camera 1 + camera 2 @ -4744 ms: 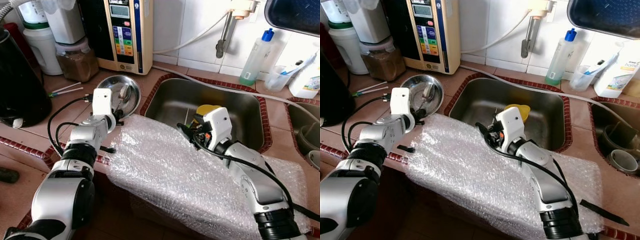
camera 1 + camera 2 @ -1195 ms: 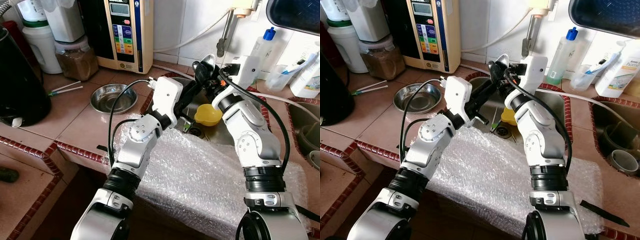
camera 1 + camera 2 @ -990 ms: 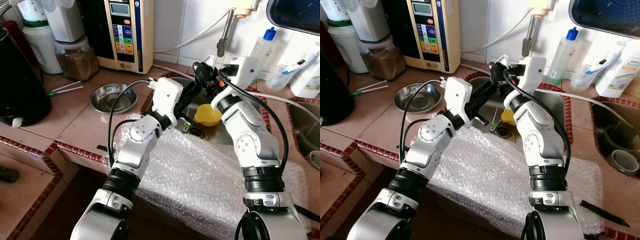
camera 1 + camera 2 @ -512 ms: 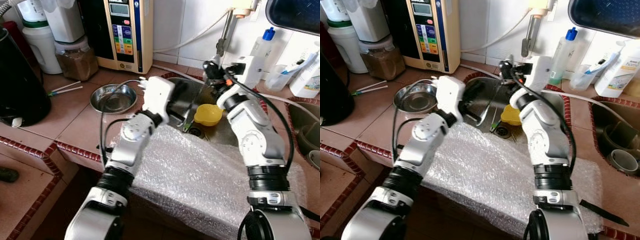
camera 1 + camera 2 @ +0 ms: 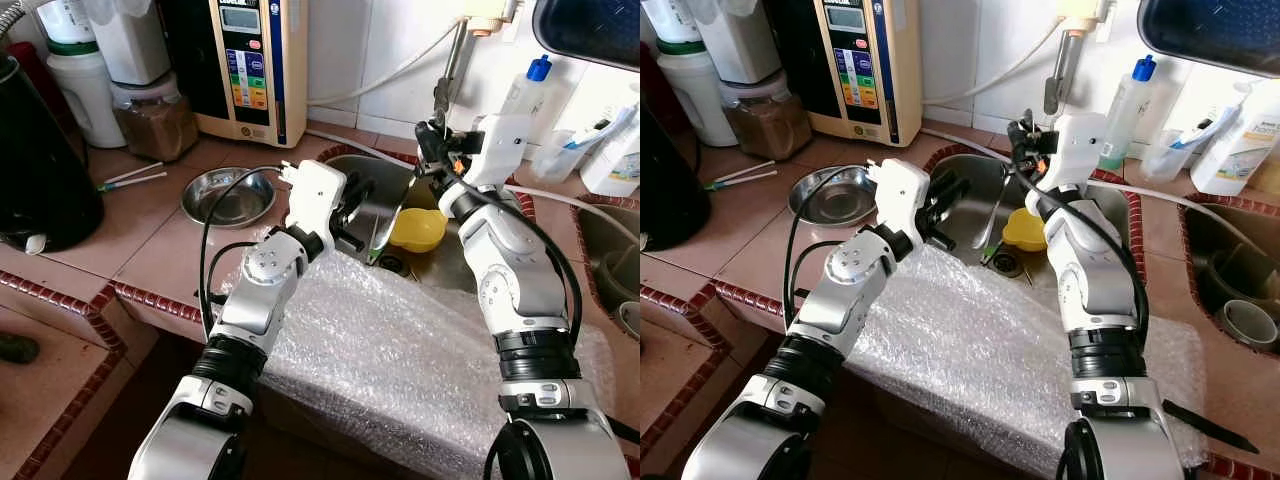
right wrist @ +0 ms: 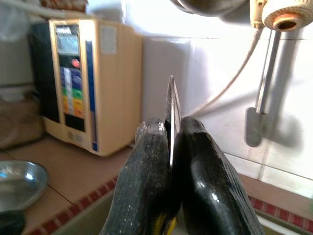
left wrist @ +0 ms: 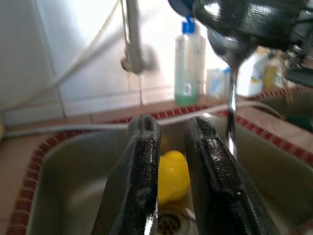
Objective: Kitchen organization
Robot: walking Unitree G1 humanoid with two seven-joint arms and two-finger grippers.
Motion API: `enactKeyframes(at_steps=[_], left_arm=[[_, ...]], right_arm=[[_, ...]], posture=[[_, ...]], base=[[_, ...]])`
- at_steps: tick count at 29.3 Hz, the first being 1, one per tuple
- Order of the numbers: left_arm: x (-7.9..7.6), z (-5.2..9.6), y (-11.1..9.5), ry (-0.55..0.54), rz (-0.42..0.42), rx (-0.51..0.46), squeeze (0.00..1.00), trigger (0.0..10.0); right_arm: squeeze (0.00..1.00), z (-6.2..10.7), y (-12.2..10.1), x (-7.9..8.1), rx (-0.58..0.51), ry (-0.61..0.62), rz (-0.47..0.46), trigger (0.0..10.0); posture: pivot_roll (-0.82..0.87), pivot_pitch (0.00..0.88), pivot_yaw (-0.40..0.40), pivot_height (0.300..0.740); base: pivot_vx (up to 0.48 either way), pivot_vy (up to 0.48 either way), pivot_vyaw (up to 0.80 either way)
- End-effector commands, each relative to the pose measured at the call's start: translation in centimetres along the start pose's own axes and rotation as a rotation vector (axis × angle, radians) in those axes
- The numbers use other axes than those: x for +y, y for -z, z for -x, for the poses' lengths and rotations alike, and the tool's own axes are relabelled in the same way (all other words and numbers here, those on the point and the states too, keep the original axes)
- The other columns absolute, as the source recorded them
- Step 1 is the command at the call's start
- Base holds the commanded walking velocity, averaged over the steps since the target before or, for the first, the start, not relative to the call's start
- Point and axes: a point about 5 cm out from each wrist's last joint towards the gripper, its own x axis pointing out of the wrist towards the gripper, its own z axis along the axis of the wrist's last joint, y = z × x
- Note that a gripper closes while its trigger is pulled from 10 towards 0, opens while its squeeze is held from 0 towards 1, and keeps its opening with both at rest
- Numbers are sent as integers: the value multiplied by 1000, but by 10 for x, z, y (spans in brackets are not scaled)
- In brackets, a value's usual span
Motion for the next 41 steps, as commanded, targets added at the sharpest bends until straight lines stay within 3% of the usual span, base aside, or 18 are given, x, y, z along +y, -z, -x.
enactKeyframes(at_steps=[1, 5, 7, 19, 28, 41], left_arm=[[-3, 3, 3, 70, -1, 36, 1000, 10000], [-1, 7, 6, 98, -12, 70, 1000, 10000], [4, 11, 9, 104, -29, 111, 1000, 10000], [7, 30, 18, 101, -50, 186, 1000, 10000], [1, 44, 27, 110, -41, 236, 1000, 10000], [-2, 46, 25, 105, -45, 253, 1000, 10000]], right_arm=[[0, -4, -2, -2, -24, 20, 86, 0], [0, -5, 4, -6, -18, 43, 126, 0], [0, -6, 14, -10, -3, 67, 190, 0], [0, 0, 55, -27, 139, 169, 259, 0], [0, 9, 82, -22, 264, 183, 189, 0], [0, 20, 104, -9, 342, 161, 147, 0]], posture=[[3, 0, 12, 740], [9, 0, 12, 740], [27, 0, 9, 740], [92, 0, 9, 740], [105, 0, 9, 740], [113, 0, 9, 740]], base=[[0, 0, 0], [0, 0, 0], [0, 0, 0], [0, 0, 0], [0, 0, 0], [0, 0, 0]])
